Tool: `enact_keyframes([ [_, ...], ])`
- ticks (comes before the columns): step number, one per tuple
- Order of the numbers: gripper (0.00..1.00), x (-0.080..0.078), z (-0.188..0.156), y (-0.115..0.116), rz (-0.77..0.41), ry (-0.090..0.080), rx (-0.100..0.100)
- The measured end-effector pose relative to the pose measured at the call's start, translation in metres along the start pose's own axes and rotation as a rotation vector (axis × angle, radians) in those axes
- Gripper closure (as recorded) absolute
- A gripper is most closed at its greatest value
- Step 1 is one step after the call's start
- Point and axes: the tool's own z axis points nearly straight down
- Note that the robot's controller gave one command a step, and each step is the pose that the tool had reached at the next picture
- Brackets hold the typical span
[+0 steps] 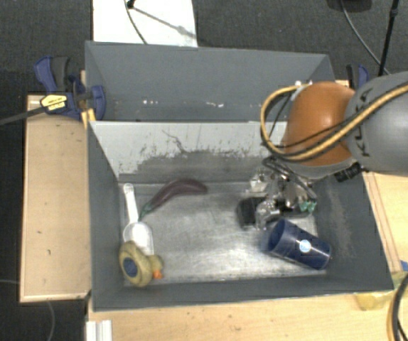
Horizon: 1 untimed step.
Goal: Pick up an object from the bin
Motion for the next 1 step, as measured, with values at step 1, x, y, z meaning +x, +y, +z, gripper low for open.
enact_keyframes([
  [1,1.0,0.0,0.0,0.0,0.001,0.0,0.0],
])
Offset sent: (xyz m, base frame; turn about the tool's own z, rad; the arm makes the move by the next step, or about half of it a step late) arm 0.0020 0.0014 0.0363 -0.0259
